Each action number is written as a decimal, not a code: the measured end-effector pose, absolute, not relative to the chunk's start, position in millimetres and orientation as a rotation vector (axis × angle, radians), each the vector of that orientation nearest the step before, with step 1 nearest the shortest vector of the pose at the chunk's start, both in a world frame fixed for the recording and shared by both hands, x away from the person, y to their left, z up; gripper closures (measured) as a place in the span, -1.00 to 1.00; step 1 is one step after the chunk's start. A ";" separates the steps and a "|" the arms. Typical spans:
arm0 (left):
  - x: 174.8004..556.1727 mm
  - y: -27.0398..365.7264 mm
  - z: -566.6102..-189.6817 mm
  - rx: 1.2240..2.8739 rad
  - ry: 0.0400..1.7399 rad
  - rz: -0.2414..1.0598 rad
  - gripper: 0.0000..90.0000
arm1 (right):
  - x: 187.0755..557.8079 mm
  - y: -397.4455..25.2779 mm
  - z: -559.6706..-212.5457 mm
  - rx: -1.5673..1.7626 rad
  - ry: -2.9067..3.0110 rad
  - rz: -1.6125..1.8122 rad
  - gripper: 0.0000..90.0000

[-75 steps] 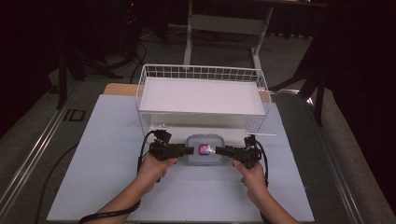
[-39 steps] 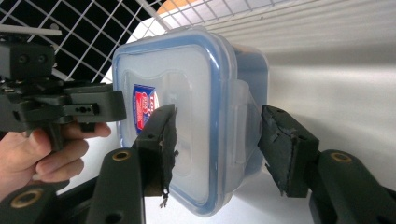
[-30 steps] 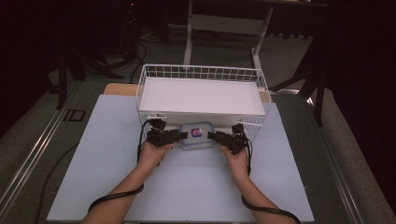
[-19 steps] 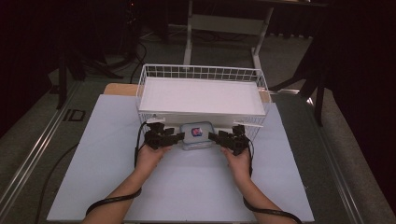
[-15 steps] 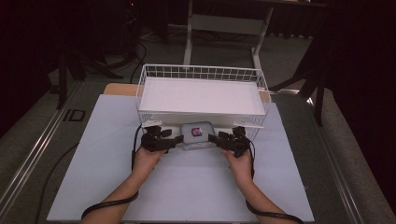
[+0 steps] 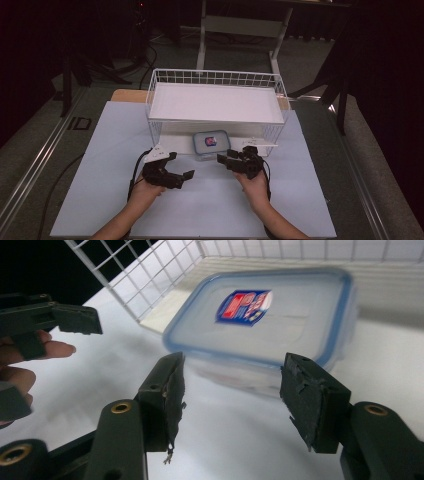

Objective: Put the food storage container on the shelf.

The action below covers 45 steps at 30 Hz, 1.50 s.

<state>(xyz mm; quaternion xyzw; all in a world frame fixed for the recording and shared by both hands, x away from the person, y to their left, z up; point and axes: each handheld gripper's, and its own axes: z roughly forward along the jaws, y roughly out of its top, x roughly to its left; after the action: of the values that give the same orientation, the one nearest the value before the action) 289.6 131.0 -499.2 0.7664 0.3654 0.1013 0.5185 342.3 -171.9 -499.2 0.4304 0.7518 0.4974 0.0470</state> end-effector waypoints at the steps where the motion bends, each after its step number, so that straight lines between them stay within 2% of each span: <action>1: 285.8 132.4 -498.5 1.843 0.877 0.239 -0.93 | 342.3 -171.9 -499.2 1.313 2.294 1.518 0.04; 6: 264.3 139.2 -498.0 1.862 0.849 0.292 -0.93 | 338.4 -167.2 -509.8 1.280 2.302 1.433 0.28; 8: 258.0 141.7 -499.7 1.856 0.848 0.312 -0.92 | 338.0 -164.1 -512.4 1.268 2.309 1.400 0.50; 9: 256.0 142.6 -501.1 1.849 0.848 0.318 -0.92 | 338.0 -164.1 -512.4 1.268 2.309 1.400 0.50; 10: 254.5 143.0 -502.9 1.855 0.849 0.328 -0.93 | 337.7 -160.2 -514.3 1.246 2.311 1.384 0.70; 11: 254.0 143.3 -503.8 1.857 0.851 0.335 -0.93 | 337.7 -160.2 -514.3 1.246 2.311 1.384 0.70; 15: 254.0 147.1 -505.2 1.842 0.862 0.358 -0.93 | 338.5 -152.5 -516.4 1.213 2.333 1.366 0.99; 24: 254.2 147.8 -513.7 1.861 0.866 0.319 -0.93 | 349.9 -132.3 -525.1 1.215 2.353 1.325 0.99; 45: 252.6 145.1 -518.2 1.871 0.859 0.312 -0.93 | 379.7 -116.7 -523.2 1.220 2.265 1.343 0.99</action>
<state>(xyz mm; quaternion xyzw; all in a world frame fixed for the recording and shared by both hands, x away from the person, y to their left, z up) 252.6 145.1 -518.2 0.7756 0.3558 0.1292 0.5052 379.7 -116.7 -523.2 0.4174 0.7749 0.4594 0.1193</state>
